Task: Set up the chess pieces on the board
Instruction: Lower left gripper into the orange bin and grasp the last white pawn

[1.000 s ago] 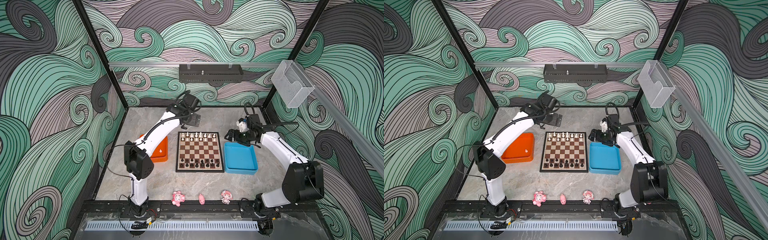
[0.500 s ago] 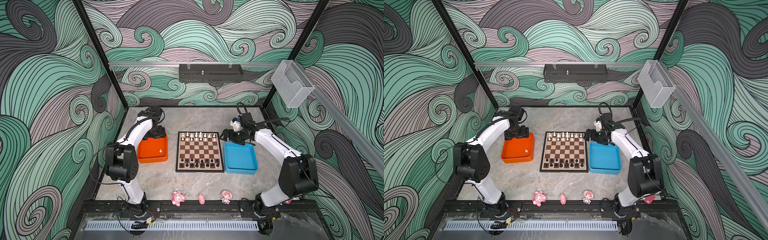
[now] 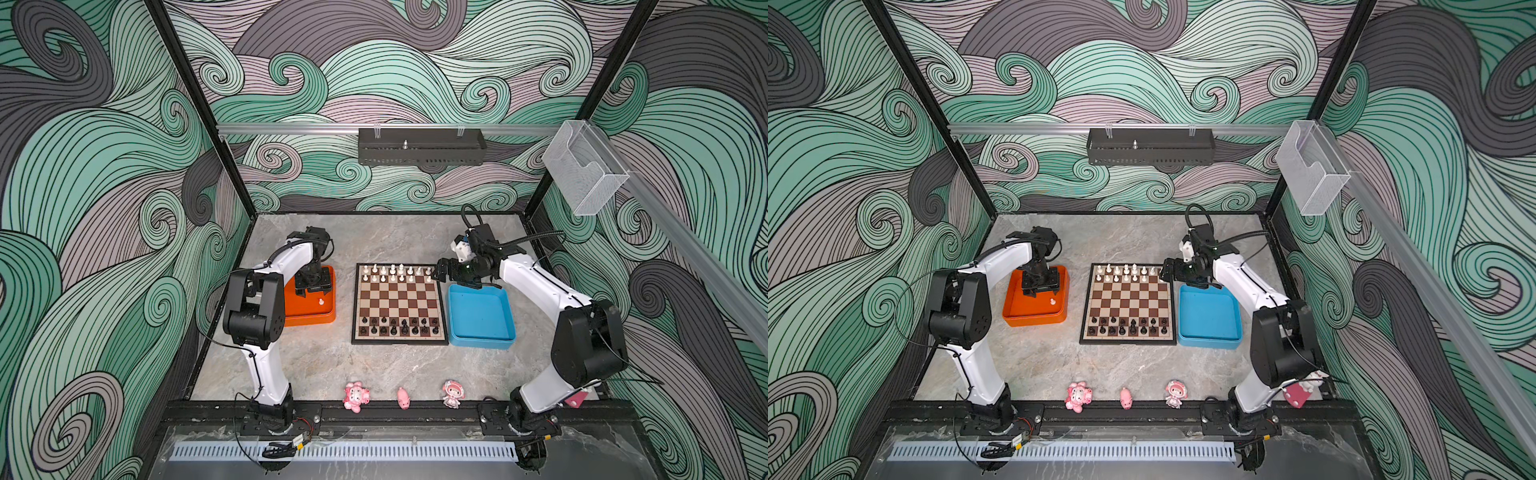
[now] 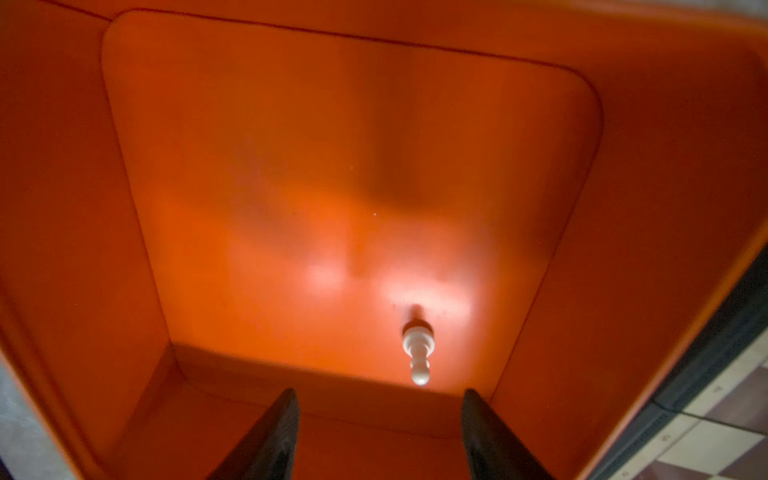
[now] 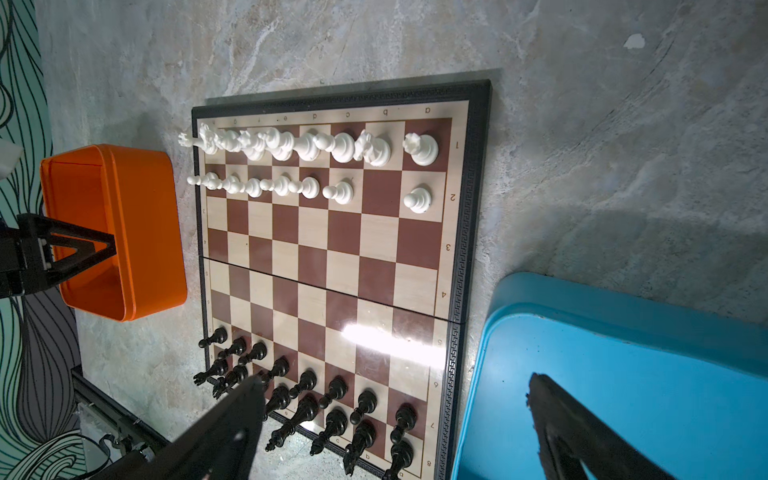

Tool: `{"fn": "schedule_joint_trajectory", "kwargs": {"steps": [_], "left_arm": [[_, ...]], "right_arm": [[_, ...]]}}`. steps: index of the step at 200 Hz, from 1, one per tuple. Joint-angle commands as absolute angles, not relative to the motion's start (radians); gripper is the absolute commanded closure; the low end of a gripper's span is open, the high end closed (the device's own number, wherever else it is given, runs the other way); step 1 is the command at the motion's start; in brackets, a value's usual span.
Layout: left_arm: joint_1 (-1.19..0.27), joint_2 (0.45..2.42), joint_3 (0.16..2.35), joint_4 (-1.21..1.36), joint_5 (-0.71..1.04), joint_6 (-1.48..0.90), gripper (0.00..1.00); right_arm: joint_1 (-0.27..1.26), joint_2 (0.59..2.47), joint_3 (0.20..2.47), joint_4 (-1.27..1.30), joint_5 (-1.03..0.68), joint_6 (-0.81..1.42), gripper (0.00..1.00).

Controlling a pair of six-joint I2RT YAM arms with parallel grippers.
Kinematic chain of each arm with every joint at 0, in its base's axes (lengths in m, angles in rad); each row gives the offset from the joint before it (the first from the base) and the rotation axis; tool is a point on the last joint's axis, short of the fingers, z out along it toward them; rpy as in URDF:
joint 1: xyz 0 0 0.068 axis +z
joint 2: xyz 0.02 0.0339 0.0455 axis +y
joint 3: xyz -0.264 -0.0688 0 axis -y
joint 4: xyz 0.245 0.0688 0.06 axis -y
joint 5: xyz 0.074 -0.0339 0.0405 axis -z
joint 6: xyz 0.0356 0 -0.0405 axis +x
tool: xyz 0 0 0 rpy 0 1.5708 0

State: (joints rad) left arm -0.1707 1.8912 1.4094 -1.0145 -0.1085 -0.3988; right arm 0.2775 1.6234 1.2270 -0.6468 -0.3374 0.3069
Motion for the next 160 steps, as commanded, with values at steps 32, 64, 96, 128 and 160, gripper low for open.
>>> {"fn": "schedule_joint_trajectory", "kwargs": {"steps": [32, 64, 96, 128, 160], "left_arm": [[-0.164, 1.926, 1.393, -0.966, -0.089, -0.421, 0.48], [-0.166, 1.929, 1.374, -0.95, -0.083, -0.426, 0.56], [-0.168, 1.934, 1.359, -0.942, -0.077, -0.431, 0.65], [-0.172, 1.939, 1.349, -0.93, -0.075, -0.433, 0.67], [-0.176, 1.945, 1.351, -0.93, -0.072, -0.433, 0.69]], "right_arm": [[0.285, 1.64, 1.252, -0.655, -0.319, 0.307, 0.01], [0.285, 1.646, 1.25, -0.656, -0.321, 0.307, 0.01], [0.284, 1.647, 1.249, -0.655, -0.321, 0.304, 0.01], [0.284, 1.646, 1.249, -0.656, -0.321, 0.304, 0.01], [0.283, 1.643, 1.246, -0.655, -0.319, 0.301, 0.01]]}}
